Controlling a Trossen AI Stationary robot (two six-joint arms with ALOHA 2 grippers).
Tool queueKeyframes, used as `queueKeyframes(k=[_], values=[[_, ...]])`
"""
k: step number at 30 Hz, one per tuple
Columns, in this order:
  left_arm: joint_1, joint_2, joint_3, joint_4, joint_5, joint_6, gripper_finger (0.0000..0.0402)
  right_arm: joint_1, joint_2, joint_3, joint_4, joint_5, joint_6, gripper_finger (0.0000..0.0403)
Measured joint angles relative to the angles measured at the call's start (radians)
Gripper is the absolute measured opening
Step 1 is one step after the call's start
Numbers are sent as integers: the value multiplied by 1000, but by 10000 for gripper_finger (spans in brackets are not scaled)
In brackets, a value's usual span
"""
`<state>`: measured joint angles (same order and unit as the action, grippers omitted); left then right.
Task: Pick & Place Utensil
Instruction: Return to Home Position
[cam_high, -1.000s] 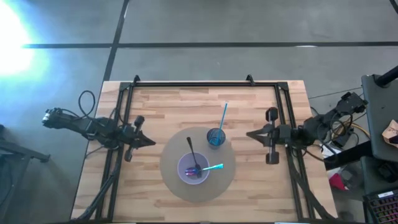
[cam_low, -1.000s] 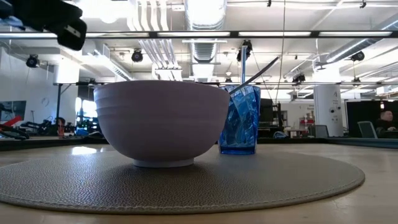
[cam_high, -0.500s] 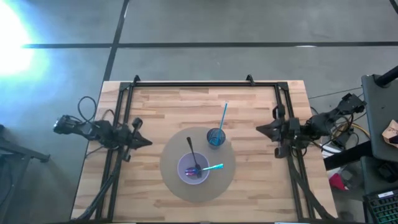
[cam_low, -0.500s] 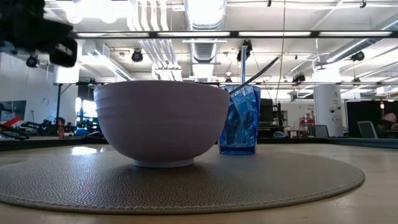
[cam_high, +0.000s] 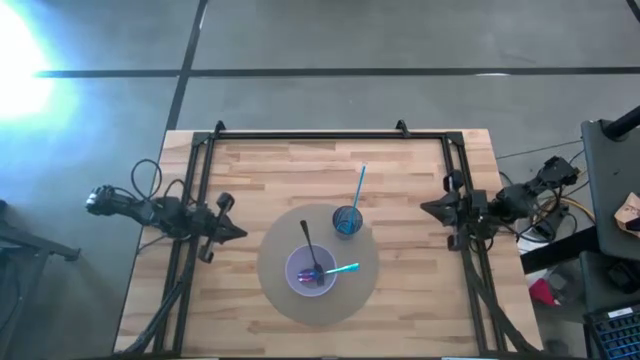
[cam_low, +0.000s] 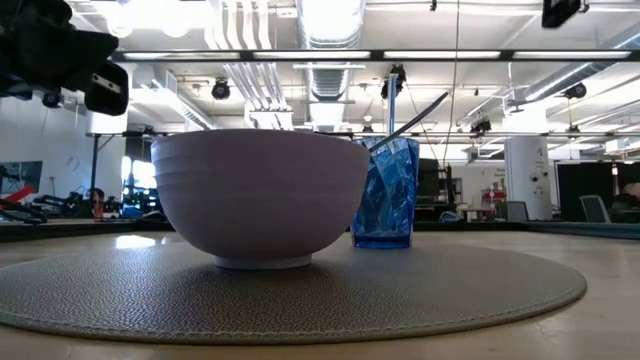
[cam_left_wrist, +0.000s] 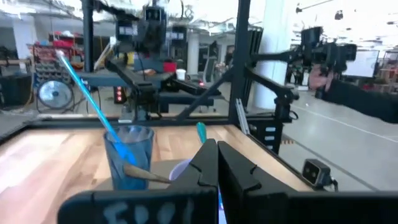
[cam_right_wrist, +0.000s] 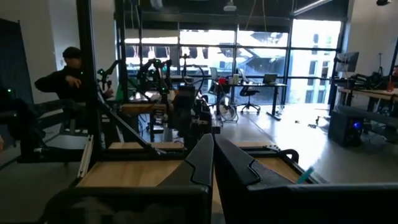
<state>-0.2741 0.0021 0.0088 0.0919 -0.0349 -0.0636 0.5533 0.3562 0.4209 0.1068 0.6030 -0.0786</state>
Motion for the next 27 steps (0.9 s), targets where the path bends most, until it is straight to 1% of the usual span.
queueKeyframes(k=[4,9,18,23,27], values=[[0,2,0,6,-1,10,0,0,-96,-101,30,-2,27,8],[0,2,-1,4,-9,9,0,0,-193,-238,183,-14,13,8],[0,2,-1,4,-10,7,0,-25,-261,-394,288,-28,-12,8],[0,2,-2,-5,-11,6,0,-76,-269,-413,299,-28,-9,8],[0,2,-2,-5,-11,3,0,-137,-269,-412,326,-28,-82,8]])
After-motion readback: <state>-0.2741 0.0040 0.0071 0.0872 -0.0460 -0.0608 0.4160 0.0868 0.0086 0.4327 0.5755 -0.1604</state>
